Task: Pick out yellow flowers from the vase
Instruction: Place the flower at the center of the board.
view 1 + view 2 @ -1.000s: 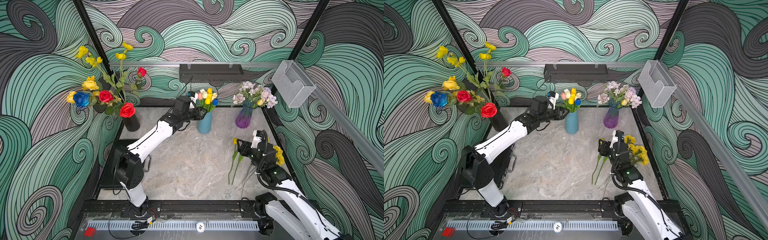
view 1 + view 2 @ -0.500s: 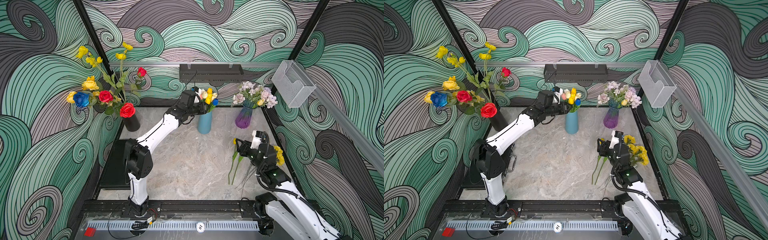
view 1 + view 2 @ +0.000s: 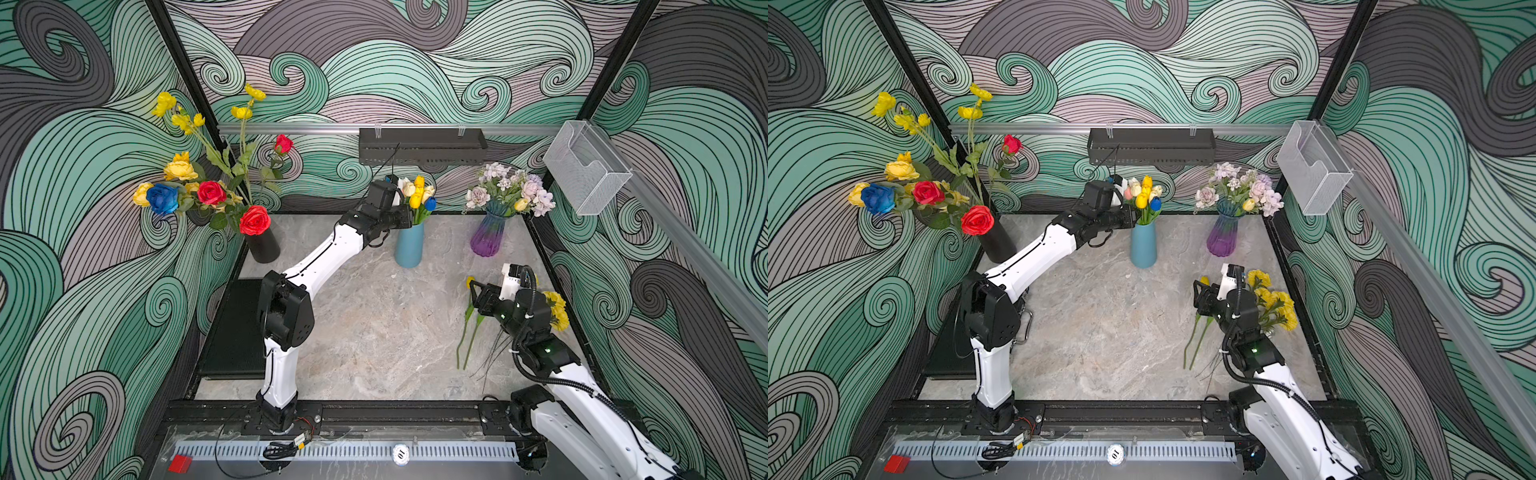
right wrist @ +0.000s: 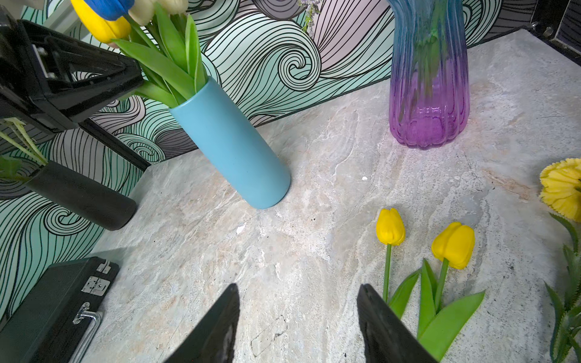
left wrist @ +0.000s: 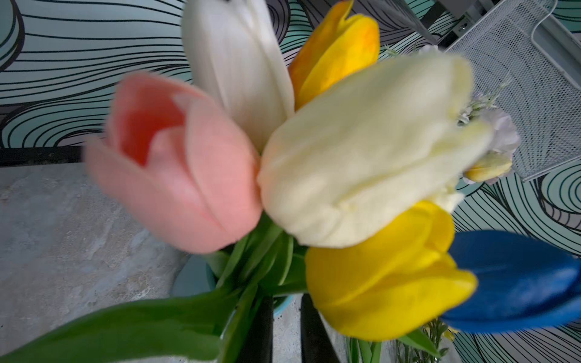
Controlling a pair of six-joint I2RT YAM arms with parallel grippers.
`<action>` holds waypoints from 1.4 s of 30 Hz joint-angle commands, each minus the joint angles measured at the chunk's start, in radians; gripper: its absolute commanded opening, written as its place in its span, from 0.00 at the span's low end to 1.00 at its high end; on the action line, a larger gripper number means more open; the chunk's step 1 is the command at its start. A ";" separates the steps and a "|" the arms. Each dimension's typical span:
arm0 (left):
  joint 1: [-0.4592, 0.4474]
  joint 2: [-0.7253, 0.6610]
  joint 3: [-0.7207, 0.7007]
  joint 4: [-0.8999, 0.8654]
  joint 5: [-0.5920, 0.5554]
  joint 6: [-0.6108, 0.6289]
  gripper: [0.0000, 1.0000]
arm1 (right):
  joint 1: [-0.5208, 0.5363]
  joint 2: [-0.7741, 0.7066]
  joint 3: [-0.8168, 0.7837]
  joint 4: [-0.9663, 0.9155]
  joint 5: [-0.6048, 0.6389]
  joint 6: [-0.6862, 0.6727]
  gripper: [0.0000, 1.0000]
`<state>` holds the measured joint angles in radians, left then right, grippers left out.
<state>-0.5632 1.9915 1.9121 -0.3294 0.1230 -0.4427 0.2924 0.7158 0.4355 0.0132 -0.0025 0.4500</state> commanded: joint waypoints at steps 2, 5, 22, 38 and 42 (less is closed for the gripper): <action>-0.006 0.023 0.044 0.008 -0.022 0.055 0.16 | -0.003 0.009 0.002 0.024 -0.016 -0.010 0.60; -0.007 0.030 0.045 0.023 -0.020 0.064 0.16 | -0.004 0.014 -0.001 0.025 -0.017 -0.008 0.60; -0.033 0.042 0.073 0.066 -0.085 0.160 0.14 | -0.004 0.046 0.005 0.040 -0.036 -0.004 0.61; -0.040 -0.004 0.061 0.053 -0.089 0.186 0.09 | -0.004 0.083 0.020 0.050 -0.051 -0.005 0.61; -0.042 -0.045 0.018 0.068 -0.088 0.191 0.08 | -0.004 0.088 0.025 0.051 -0.050 -0.007 0.61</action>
<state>-0.5922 2.0182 1.9377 -0.2840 0.0338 -0.2718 0.2924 0.8001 0.4355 0.0437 -0.0463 0.4480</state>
